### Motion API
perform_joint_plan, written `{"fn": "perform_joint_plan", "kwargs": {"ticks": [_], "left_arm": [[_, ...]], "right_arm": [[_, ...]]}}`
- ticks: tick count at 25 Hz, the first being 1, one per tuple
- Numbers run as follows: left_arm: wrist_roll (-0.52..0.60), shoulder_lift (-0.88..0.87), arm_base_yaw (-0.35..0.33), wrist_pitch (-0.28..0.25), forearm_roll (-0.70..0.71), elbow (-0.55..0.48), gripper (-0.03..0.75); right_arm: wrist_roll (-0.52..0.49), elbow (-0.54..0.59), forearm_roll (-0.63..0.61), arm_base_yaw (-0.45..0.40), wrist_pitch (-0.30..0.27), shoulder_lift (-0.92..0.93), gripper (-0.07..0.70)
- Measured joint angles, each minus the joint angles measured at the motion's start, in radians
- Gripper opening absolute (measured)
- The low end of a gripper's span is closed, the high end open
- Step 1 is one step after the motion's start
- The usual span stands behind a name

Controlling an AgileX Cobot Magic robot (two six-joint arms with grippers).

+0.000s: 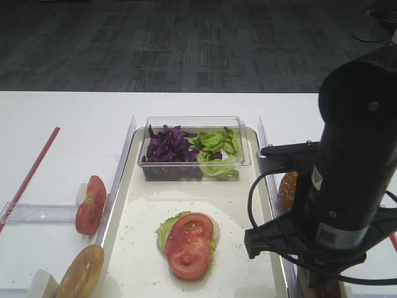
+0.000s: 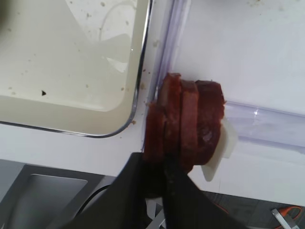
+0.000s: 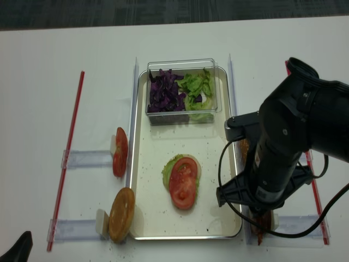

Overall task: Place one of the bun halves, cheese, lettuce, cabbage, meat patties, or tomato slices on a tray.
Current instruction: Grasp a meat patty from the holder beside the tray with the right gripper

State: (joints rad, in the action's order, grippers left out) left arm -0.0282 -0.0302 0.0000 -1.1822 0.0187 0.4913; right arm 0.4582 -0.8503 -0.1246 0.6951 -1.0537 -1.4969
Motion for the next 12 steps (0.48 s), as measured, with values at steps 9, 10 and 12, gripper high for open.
{"fn": "perform_joint_plan", "kwargs": {"ticks": [9,10,12], "left_arm": [[0.0,0.0,0.0,0.0,0.0,0.0,0.565],[0.0,0.0,0.0,0.0,0.0,0.0,0.565],[0.0,0.0,0.0,0.0,0.0,0.0,0.565]], "right_arm": [[0.0,-0.013,-0.002,0.0,-0.018,0.0,0.126],[-0.002,-0.017,-0.002,0.0,-0.019,0.0,0.126],[-0.002,-0.021,-0.006,0.0,-0.026,0.0,0.126]]}}
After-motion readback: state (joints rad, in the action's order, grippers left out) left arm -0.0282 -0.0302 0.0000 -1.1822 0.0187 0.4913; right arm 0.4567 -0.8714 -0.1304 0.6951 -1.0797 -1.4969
